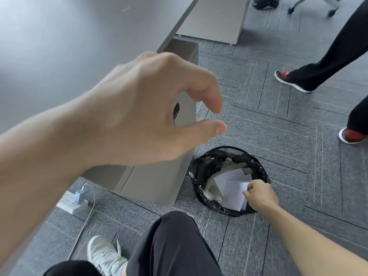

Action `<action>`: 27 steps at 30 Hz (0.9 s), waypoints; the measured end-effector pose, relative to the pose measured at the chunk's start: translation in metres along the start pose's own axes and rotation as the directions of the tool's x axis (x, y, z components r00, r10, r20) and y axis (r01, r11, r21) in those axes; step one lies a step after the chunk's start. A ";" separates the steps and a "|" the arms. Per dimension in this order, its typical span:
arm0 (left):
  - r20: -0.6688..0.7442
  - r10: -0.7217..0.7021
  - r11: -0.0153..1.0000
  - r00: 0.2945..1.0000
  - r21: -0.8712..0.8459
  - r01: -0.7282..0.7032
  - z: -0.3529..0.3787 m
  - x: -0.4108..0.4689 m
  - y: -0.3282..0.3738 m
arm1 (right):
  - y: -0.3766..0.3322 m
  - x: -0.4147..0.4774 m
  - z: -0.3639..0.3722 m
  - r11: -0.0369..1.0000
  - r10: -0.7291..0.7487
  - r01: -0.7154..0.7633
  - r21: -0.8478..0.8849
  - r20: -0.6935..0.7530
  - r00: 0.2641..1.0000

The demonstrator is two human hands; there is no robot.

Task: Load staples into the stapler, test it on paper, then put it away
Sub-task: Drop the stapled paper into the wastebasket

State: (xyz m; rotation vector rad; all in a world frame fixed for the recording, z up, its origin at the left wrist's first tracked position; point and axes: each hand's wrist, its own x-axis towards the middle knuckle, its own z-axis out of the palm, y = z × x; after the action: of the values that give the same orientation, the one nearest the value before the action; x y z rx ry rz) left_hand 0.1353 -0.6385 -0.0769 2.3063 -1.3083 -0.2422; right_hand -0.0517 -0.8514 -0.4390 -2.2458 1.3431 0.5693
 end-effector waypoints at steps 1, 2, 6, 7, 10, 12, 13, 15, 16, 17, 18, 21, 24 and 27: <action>0.000 0.010 1.000 1.000 -0.004 -0.010 0.000 -0.001 -0.001 | -0.001 0.000 0.000 1.000 0.000 0.000 0.001 0.004 1.000; 0.002 0.019 1.000 1.000 -0.001 -0.019 0.001 -0.001 0.000 | -0.003 0.001 0.000 1.000 0.003 -0.003 0.002 0.006 1.000; 0.015 0.020 1.000 1.000 -0.006 -0.020 0.001 -0.001 0.000 | -0.006 0.003 -0.001 1.000 0.008 -0.008 0.000 0.015 1.000; 0.020 0.024 1.000 0.999 -0.012 -0.024 -0.001 0.000 -0.001 | -0.006 0.003 -0.001 1.000 0.006 -0.006 -0.002 0.018 1.000; 0.069 0.082 0.992 0.994 0.086 -0.088 -0.011 0.002 -0.005 | -0.006 0.004 0.000 1.000 0.003 -0.003 -0.016 0.027 1.000; 0.086 0.083 0.990 0.993 0.108 -0.092 -0.017 0.003 -0.005 | -0.006 0.004 0.001 1.000 -0.007 0.007 -0.027 0.030 1.000; 0.084 0.083 0.991 0.993 0.100 -0.092 -0.018 0.003 -0.004 | -0.007 0.005 0.001 1.000 -0.014 0.015 -0.026 0.027 1.000; 0.078 0.083 0.993 0.994 0.079 -0.089 -0.019 0.001 0.000 | -0.007 0.004 0.000 1.000 -0.026 0.026 -0.016 0.015 1.000; 0.084 0.087 0.993 0.993 0.070 -0.093 -0.020 0.001 0.002 | -0.008 0.004 -0.002 1.000 -0.028 0.028 -0.009 0.007 1.000; 0.092 0.095 0.993 0.991 0.067 -0.101 -0.020 0.000 0.004 | -0.009 0.003 -0.004 1.000 -0.023 0.023 0.001 0.002 1.000; 0.100 0.097 0.992 0.990 0.070 -0.104 -0.021 0.000 0.006 | -0.010 0.001 -0.007 1.000 -0.013 0.013 0.015 -0.002 1.000; 0.108 0.082 0.992 0.991 0.091 -0.092 -0.022 0.000 0.008 | -0.018 -0.009 -0.023 0.999 -0.019 0.019 0.051 -0.009 1.000; 0.128 0.086 0.982 0.988 0.154 -0.106 -0.023 0.002 0.004 | -0.027 -0.025 -0.044 0.996 -0.052 0.055 0.065 -0.042 0.998; 0.142 0.111 0.957 0.984 0.250 -0.144 -0.023 0.002 0.003 | -0.032 -0.046 -0.067 0.992 -0.088 0.095 0.080 -0.085 0.992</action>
State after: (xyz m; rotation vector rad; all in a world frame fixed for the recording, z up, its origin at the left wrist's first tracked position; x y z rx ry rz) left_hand 0.1429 -0.6337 -0.0552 2.4401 -1.6333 -0.1863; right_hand -0.0359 -0.8442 -0.3534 -2.2699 1.2702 0.3865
